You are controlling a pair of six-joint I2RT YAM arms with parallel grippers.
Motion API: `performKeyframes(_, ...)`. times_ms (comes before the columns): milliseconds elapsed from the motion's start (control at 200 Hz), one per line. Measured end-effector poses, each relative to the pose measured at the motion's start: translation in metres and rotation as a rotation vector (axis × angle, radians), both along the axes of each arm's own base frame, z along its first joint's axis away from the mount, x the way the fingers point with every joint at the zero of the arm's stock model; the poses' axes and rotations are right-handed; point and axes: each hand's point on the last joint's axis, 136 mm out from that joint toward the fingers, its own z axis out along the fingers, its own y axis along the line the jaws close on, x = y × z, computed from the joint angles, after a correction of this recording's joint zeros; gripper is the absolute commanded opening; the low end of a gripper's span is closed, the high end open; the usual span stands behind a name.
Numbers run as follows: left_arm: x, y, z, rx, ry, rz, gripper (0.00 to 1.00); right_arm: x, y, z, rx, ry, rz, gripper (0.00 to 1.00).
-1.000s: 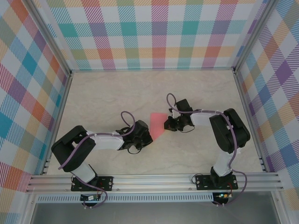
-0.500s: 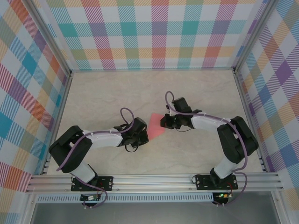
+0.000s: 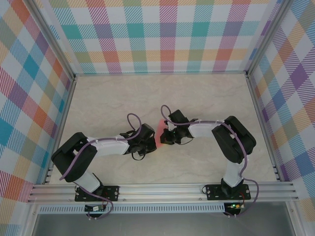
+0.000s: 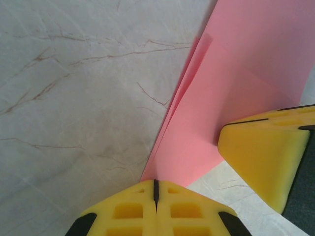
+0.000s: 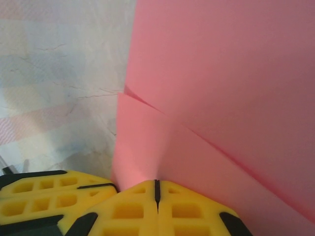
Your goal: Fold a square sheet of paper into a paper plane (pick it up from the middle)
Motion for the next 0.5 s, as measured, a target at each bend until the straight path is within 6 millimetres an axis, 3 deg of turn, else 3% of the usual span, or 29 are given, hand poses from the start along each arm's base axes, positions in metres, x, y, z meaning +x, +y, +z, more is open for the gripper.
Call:
performKeyframes(185,0.000,0.000,0.000,-0.002,0.000,-0.001,0.00,0.014,-0.021,-0.003,0.003,-0.006,-0.037,0.00)
performKeyframes(345,-0.001,0.000,0.000,-0.013,-0.007,-0.005,0.00,0.042,-0.066,0.000,-0.007,-0.015,-0.164,0.00)
performKeyframes(420,-0.001,0.000,0.001,-0.013,-0.008,-0.007,0.00,0.054,-0.083,0.005,-0.027,-0.038,-0.214,0.00)
performKeyframes(500,-0.002,0.001,0.002,-0.008,-0.008,-0.014,0.00,0.055,-0.086,0.019,-0.022,-0.064,-0.223,0.00)
